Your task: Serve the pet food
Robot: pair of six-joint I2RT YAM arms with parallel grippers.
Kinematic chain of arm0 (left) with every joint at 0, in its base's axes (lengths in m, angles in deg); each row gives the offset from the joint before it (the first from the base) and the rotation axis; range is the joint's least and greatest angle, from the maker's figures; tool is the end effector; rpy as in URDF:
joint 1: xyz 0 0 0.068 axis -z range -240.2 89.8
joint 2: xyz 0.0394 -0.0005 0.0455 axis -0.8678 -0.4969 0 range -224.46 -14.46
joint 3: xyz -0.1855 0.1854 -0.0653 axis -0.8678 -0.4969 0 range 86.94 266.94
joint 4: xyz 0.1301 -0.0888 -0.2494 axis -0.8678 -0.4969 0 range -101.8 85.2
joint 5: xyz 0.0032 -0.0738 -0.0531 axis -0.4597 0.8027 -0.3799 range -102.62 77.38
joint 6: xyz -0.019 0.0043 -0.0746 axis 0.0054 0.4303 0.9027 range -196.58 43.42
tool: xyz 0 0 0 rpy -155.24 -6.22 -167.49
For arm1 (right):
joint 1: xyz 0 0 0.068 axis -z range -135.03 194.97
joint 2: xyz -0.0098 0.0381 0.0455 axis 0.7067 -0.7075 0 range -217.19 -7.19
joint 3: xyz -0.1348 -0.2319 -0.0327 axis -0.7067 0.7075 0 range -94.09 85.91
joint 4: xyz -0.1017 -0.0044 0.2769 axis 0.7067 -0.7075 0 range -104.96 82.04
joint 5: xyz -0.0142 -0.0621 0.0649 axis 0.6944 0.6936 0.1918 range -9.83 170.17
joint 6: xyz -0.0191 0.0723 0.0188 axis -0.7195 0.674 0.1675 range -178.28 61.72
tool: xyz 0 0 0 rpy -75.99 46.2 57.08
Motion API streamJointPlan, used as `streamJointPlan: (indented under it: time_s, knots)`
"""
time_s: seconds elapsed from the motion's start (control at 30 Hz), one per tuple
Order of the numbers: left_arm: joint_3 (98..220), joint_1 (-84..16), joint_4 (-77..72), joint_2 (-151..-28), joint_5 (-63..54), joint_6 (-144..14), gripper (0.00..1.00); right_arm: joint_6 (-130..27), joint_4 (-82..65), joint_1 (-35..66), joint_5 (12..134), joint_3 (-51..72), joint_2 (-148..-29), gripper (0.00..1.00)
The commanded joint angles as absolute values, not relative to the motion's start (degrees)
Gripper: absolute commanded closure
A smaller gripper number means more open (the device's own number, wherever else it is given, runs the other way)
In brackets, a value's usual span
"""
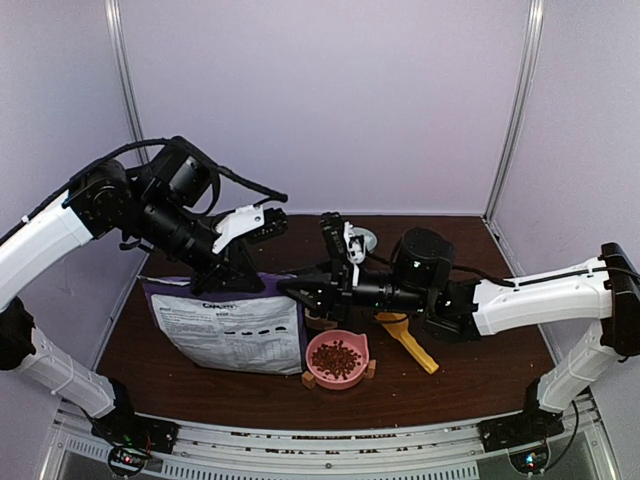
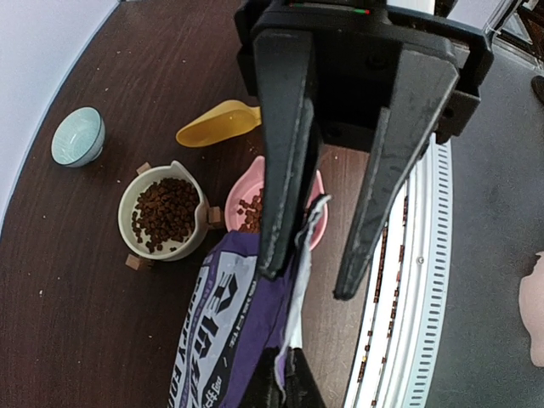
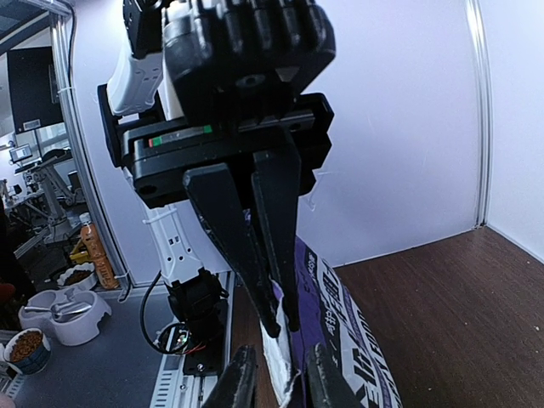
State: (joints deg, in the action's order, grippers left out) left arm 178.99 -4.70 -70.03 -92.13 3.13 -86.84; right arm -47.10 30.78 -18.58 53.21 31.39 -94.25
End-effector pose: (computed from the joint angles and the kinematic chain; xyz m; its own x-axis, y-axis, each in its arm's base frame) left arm 0.1595 -0.2636 0.3903 -0.2735 0.7007 -0.6589 0.9543 0.2836 -0.0946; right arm 0.1548 0.3777 0.2884 -0.1465 0.0936 -0.9848 -0.9891 -0.0251 0.1448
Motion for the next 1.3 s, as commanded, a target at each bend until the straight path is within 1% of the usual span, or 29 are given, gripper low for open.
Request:
streamJointPlan:
  time_s: [0.0, 0.2, 0.3, 0.37, 0.5, 0.53, 0.63, 0.67, 0.77, 0.83, 0.97, 1.03, 1.13, 1.2, 1.27]
  knots:
    - [180.48, -4.39, -67.33, -89.72, 3.56, -85.91, 1.0, -46.55, 31.96, -18.31, 52.64, 30.98, -95.07, 0.8]
    - [180.36, -4.39, -67.15, -89.61, 3.46, -85.9, 1.0, -46.71, 32.21, -18.26, 52.88, 30.72, -95.43, 0.83]
    - [180.22, -4.39, -67.11, -89.45, 3.46, -85.9, 1.0, -46.92, 32.06, -18.27, 52.84, 30.59, -95.52, 0.95]
    - [179.97, -4.39, -67.02, -89.2, 3.46, -85.89, 1.0, -47.01, 31.57, -18.27, 52.69, 30.4, -95.43, 1.0]
    - [179.05, -4.39, -65.19, -88.44, 4.16, -85.14, 1.0, -47.52, 31.09, -18.23, 52.83, 30.65, -95.01, 1.0]
    - [178.78, -4.39, -64.52, -88.31, 4.59, -85.02, 0.97, -47.7, 31.0, -18.3, 53.02, 30.63, -94.96, 1.0]
    - [178.25, -4.39, -63.34, -88.91, 5.44, -84.97, 0.83, -47.9, 31.04, -18.25, 53.52, 30.53, -94.74, 1.0]
    - [178.37, -4.39, -63.15, -89.29, 5.87, -84.99, 0.8, -47.91, 31.17, -18.23, 53.74, 30.46, -94.63, 1.0]
    - [178.76, -4.39, -62.99, -90.65, 7.09, -85.31, 0.76, -47.91, 31.73, -18.23, 54.06, 30.42, -94.47, 1.0]
    - [178.87, -4.44, -62.92, -91.28, 7.47, -85.45, 0.75, -47.91, 31.8, -18.25, 54.2, 30.28, -94.46, 1.0]
    - [178.79, -4.39, -62.89, -92.21, 8.12, -85.71, 0.7, -47.67, 32.26, -18.25, 54.52, 30.37, -94.38, 1.0]
    - [178.57, -4.39, -62.95, -92.57, 7.93, -85.85, 0.69, -47.56, 32.47, -18.27, 54.53, 30.44, -94.29, 1.0]
    - [178.14, -4.39, -62.98, -93.14, 6.81, -86.04, 0.69, -47.44, 32.64, -18.25, 54.51, 30.6, -94.03, 1.0]
    - [178.0, -4.39, -62.98, -93.38, 6.05, -86.1, 0.74, -47.48, 32.64, -18.23, 54.57, 30.75, -93.87, 1.0]
    - [177.78, -4.39, -62.98, -93.46, 5.44, -86.22, 0.82, -47.47, 32.84, -18.18, 54.66, 31.03, -93.63, 1.0]
